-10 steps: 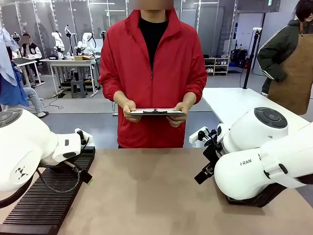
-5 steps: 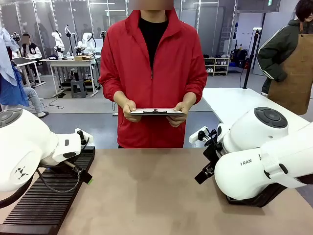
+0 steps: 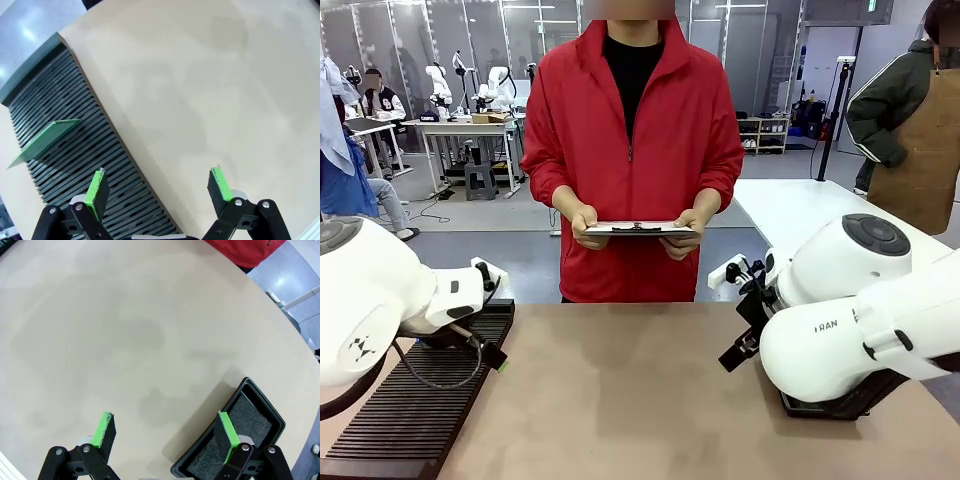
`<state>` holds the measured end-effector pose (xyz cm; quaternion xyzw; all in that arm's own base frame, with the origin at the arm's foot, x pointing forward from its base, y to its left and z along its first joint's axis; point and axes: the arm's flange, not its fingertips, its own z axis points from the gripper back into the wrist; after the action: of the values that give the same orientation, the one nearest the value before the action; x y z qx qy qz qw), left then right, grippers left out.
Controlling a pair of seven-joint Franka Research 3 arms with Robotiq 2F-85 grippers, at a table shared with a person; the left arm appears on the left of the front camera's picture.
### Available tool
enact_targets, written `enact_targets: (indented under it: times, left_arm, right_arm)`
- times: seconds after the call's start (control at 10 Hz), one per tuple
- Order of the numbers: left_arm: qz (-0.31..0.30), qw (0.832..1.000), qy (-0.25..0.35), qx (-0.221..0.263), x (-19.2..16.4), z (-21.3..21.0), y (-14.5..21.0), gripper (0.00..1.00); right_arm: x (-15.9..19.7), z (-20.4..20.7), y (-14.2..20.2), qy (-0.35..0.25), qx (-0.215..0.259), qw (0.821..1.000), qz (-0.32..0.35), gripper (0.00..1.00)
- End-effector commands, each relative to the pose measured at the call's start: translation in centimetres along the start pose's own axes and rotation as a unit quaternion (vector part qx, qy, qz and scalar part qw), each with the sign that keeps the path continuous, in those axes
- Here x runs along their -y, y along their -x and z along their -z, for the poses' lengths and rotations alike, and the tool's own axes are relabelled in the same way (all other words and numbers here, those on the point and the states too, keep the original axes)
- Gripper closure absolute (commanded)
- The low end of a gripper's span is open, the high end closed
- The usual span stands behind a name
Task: Inspect the PCB.
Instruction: Pick up the Blank PCB and present it to the human.
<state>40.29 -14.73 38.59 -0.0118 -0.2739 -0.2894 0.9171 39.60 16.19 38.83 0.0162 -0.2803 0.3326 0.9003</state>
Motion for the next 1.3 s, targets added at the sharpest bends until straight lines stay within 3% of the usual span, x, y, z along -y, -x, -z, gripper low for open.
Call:
enact_targets:
  times: [0.0,0.3,0.6,0.8,0.9,1.2]
  left_arm:
    - [0.008,1.000,0.003,0.000,-0.1,-2.7,-0.9,0.00]
    - [-0.021,0.998,0.058,-0.007,-0.7,-5.2,-1.1,0.00]
    - [-0.040,0.973,0.227,0.015,-5.0,-10.7,1.0,0.00]
    - [-0.047,0.936,0.348,0.034,-9.9,-14.0,5.4,0.00]
    - [-0.063,0.924,0.373,0.059,-11.6,-14.9,7.5,0.00]
    - [-0.153,0.880,0.427,0.140,-16.1,-16.2,15.6,0.00]
  right_arm:
    - [0.7,-3.1,-0.8,-0.026,0.008,1.000,0.010,0.00]
    - [1.4,-5.2,-1.2,-0.066,-0.002,0.997,0.038,0.00]
    - [5.3,-10.9,0.5,-0.174,0.002,0.977,0.122,0.00]
    - [9.6,-13.9,4.6,-0.299,0.012,0.936,0.185,0.00]
    - [11.5,-14.6,6.9,-0.334,0.014,0.914,0.230,0.00]
    - [15.6,-15.6,16.0,-0.419,0.091,0.846,0.318,0.00]
